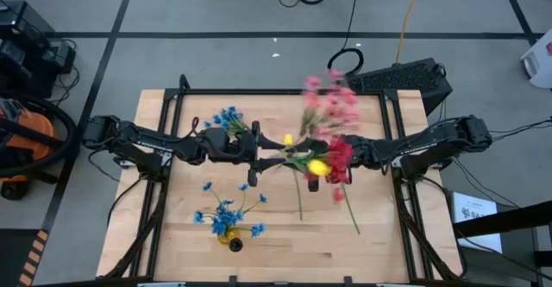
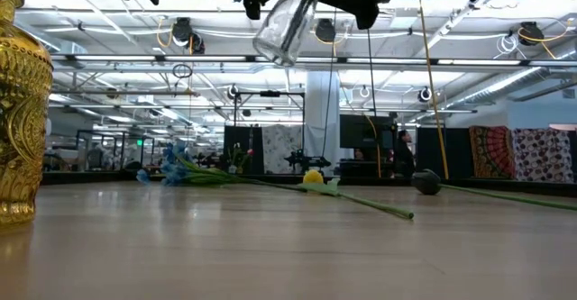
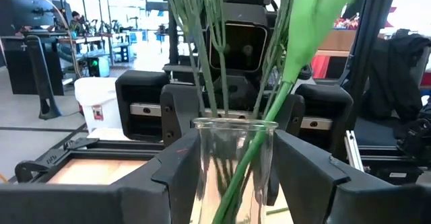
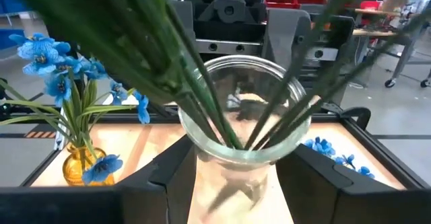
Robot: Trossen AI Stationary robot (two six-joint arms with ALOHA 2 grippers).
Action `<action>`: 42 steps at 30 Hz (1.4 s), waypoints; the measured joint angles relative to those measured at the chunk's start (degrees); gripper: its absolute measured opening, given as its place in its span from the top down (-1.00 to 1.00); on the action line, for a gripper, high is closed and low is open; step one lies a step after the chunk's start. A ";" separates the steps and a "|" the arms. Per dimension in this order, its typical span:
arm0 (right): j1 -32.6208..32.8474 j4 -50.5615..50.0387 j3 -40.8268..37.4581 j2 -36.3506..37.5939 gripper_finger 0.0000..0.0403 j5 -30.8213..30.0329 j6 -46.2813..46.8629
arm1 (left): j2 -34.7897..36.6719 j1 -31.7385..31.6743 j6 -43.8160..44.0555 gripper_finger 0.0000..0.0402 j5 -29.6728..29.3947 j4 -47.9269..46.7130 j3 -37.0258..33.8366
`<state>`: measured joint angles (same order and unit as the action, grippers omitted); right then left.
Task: Sort flowers into vase by color
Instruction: Put the yellow tulip into the transparent vase
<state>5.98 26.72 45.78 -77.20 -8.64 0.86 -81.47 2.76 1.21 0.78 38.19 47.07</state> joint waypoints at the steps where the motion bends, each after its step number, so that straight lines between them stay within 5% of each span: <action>1: 0.00 0.01 0.00 -0.19 0.10 -0.08 0.00 | 0.00 0.00 0.00 0.08 0.01 -0.34 0.00; 20: 0.02 -4.77 -0.09 -8.78 0.10 -3.19 1.97 | 0.00 0.00 0.14 0.08 -1.05 -19.70 -0.64; 32: -0.02 -5.57 0.04 -11.07 0.10 -3.63 4.27 | -0.11 1.18 2.97 0.08 -3.33 -11.50 -9.18; 42: -0.02 0.84 0.02 -19.36 0.10 -3.48 4.26 | -1.14 1.14 2.99 0.08 -4.22 -12.15 -9.38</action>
<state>5.96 27.56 45.80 -96.56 -12.12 5.12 -82.62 3.90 4.21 -3.44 26.05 37.69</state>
